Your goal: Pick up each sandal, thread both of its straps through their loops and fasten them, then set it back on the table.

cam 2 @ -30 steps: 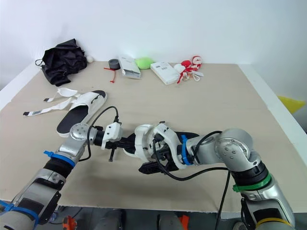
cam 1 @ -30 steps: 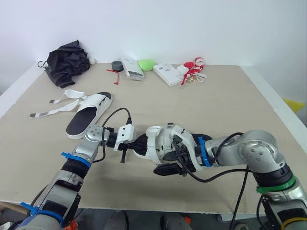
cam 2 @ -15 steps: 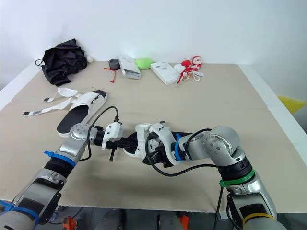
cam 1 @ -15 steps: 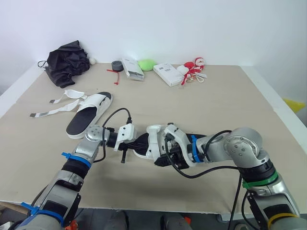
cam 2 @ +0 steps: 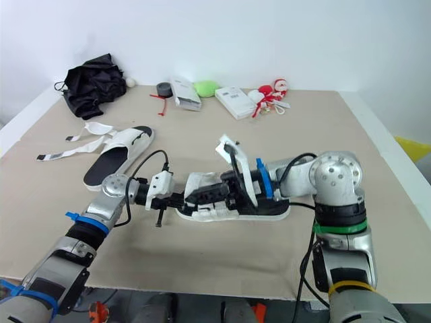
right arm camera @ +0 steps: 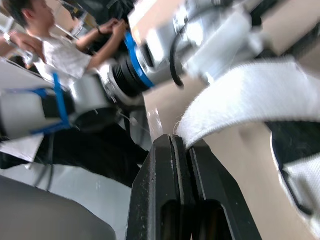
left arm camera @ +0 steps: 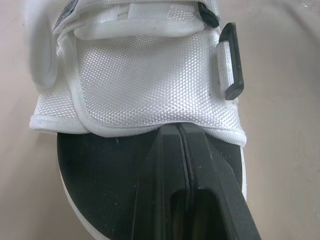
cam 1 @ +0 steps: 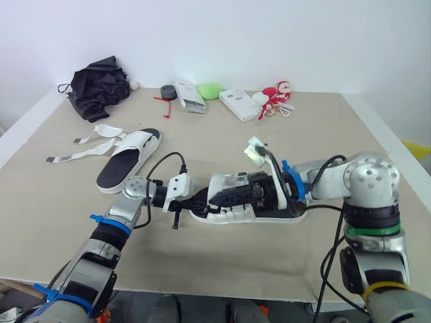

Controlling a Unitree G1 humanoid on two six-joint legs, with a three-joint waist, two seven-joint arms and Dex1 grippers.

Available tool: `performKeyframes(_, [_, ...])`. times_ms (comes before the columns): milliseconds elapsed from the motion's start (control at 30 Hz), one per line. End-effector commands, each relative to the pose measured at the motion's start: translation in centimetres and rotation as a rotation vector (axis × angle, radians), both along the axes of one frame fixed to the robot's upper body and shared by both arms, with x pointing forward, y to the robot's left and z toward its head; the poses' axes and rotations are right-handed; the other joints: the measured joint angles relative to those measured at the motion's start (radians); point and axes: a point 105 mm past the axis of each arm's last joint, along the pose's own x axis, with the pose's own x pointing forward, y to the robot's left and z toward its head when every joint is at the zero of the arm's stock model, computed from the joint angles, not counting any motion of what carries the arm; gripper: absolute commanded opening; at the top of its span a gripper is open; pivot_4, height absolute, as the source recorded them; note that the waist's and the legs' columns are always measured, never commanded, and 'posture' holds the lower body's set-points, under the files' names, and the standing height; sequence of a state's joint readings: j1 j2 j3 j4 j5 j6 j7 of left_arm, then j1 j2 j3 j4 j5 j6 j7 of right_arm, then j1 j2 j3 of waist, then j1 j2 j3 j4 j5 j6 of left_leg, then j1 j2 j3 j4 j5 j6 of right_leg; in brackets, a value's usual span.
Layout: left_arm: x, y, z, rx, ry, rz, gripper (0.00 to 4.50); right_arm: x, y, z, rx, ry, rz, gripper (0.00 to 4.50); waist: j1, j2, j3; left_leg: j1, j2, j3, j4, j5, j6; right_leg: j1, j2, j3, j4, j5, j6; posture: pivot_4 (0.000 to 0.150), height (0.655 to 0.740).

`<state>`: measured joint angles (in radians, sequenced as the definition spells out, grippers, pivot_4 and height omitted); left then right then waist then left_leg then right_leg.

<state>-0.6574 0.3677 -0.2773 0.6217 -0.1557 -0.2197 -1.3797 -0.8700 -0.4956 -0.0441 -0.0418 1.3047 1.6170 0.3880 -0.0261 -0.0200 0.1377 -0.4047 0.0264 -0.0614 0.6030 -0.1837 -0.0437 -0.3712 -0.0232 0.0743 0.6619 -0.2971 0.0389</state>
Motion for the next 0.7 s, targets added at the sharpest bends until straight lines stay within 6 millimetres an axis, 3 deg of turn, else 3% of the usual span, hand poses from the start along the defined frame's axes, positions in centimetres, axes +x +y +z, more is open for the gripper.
performKeyframes(33, [-2.4,1.0,-6.9,0.21,0.215,0.002,0.0,2.6,-0.3,-0.3,-0.068,0.01,-0.125,0.12,0.003,0.0,0.0,0.0,0.0,0.0,0.0,0.0,0.0,0.0,0.0,0.0,0.0,0.0,0.0,0.15,0.738])
performKeyframes(200, [-2.5,1.0,-7.0,0.208,0.215,0.004,0.0,4.0,-0.3,-3.0,-0.188,0.082,-0.188,0.12,0.005,0.001,0.0,-0.001,-0.001,0.0,0.0,0.0,0.0,0.0,0.0,0.0,0.0,0.002,0.006,0.15,0.738])
performKeyframes(433, [-2.7,1.5,-7.2,0.203,0.224,0.025,0.0,2.4,-0.4,-4.2,-0.222,0.133,-0.1,0.12,0.005,0.001,0.0,-0.002,-0.001,-0.001,0.0,0.0,0.001,0.001,0.0,0.0,0.0,0.003,0.006,0.15,0.738])
performKeyframes(700, [-3.0,1.6,-7.4,0.201,0.233,0.03,0.0,2.1,-1.2,-5.4,-0.272,0.177,-0.097,0.12,0.005,0.001,-0.001,-0.002,-0.001,-0.001,0.0,0.0,0.001,0.001,0.0,0.0,0.0,0.002,0.006,0.15,0.738])
